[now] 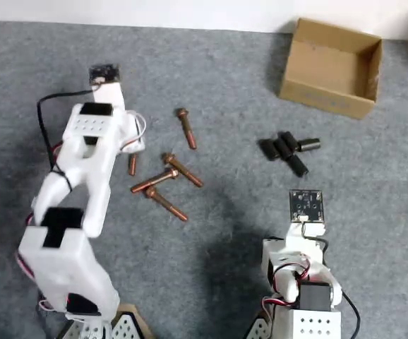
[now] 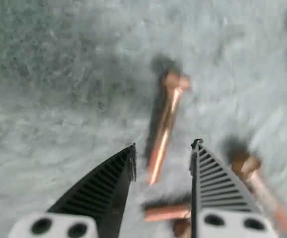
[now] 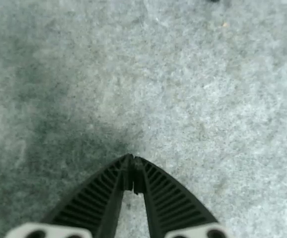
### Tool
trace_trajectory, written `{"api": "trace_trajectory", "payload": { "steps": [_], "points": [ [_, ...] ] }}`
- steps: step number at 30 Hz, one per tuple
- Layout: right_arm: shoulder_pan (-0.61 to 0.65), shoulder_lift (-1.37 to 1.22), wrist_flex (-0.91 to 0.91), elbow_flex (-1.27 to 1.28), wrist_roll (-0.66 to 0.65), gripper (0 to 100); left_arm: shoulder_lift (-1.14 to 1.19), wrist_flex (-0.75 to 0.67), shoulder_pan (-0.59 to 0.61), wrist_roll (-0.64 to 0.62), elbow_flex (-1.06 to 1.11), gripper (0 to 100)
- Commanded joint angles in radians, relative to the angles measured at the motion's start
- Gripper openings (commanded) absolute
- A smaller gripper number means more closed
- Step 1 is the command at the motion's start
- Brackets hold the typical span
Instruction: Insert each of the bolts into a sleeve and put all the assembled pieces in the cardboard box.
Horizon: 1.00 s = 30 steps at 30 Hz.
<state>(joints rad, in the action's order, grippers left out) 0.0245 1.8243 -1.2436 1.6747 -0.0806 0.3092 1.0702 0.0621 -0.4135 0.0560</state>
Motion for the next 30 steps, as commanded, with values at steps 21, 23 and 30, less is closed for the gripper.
{"api": "trace_trajectory", "payload": {
  "steps": [21, 23, 30],
  "points": [
    [0.01, 0.012, -0.004, 0.154, 0.006, 0.5, 0.713, 0.52, 0.008, 0.284, -0.943, 18],
    [0.01, 0.012, -0.004, 0.154, 0.006, 0.5, 0.743, 0.522, 0.004, 0.285, -0.978, 18],
    [0.01, 0.012, -0.004, 0.154, 0.008, 0.5, 0.796, 0.526, -0.064, 0.285, -1.036, 18]
  ]
}}
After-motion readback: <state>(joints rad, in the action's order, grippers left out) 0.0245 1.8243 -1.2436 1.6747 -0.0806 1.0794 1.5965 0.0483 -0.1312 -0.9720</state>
